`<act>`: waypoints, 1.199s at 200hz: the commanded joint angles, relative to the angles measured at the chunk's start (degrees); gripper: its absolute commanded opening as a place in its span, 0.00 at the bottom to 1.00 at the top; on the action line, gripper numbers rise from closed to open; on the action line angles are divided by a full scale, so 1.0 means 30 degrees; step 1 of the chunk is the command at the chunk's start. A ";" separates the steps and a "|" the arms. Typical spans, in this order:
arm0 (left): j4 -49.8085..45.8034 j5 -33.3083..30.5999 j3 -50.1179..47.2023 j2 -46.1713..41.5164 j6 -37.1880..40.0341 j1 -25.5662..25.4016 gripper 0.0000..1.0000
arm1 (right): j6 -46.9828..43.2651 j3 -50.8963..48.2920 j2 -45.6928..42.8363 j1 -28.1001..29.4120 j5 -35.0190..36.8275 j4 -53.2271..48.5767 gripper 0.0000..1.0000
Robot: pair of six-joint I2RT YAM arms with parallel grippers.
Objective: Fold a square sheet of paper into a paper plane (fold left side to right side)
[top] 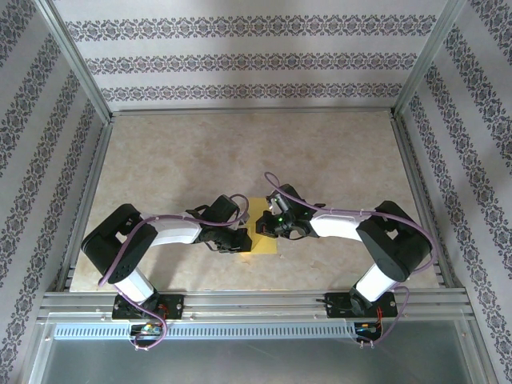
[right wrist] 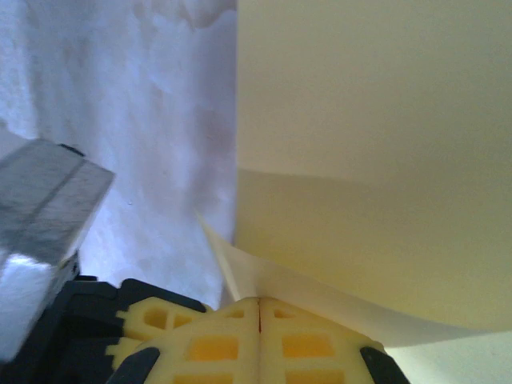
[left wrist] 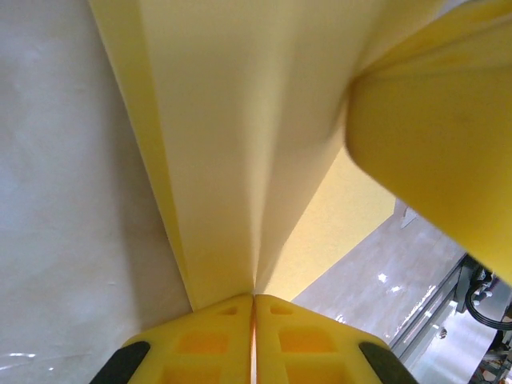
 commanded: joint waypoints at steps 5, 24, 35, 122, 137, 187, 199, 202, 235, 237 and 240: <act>-0.0347 -0.0109 -0.0197 0.0542 -0.0195 -0.0345 0.10 | -0.0277 -0.0145 -0.0587 0.0166 -0.0064 -0.0282 0.00; -0.0401 -0.0113 -0.0109 0.0629 -0.0211 -0.0352 0.10 | -0.0275 -0.0189 -0.0516 0.0338 -0.0094 -0.0198 0.00; -0.0487 -0.0195 -0.0111 0.0611 -0.0197 -0.0346 0.09 | -0.0265 -0.0173 -0.0366 0.0452 -0.0121 -0.0086 0.00; -0.1930 -0.1041 0.0185 0.0644 -0.0209 -0.0369 0.06 | -0.1356 -0.0245 0.1103 0.0661 0.0778 -0.0165 0.00; -0.2214 -0.1134 0.0200 0.0700 -0.0252 -0.0357 0.06 | -0.1582 -0.0274 0.1225 0.0517 0.0930 -0.0295 0.00; -0.2493 -0.1191 0.0305 0.1082 -0.0338 -0.0369 0.05 | -0.2478 -0.0657 0.1225 -0.0264 0.1049 -0.0113 0.00; -0.2647 -0.1248 0.0358 0.1112 -0.0340 -0.0357 0.05 | -0.2660 -0.0738 0.1258 -0.0462 0.1078 -0.0080 0.00; -0.2659 -0.1244 0.0364 0.1118 -0.0340 -0.0373 0.05 | -0.2707 -0.0767 0.1258 -0.0512 0.1078 -0.0036 0.00; -0.2708 -0.1251 0.0321 0.1187 -0.0369 -0.0379 0.05 | -0.3032 -0.0980 0.1115 -0.1225 0.0991 0.0305 0.00; -0.2704 -0.1251 0.0332 0.1198 -0.0369 -0.0376 0.05 | -0.3045 -0.0980 0.1090 -0.1297 0.0968 0.0305 0.00; -0.2703 -0.1226 0.0321 0.1202 -0.0366 -0.0376 0.05 | -0.3089 -0.0980 0.1068 -0.1349 0.0962 0.0305 0.00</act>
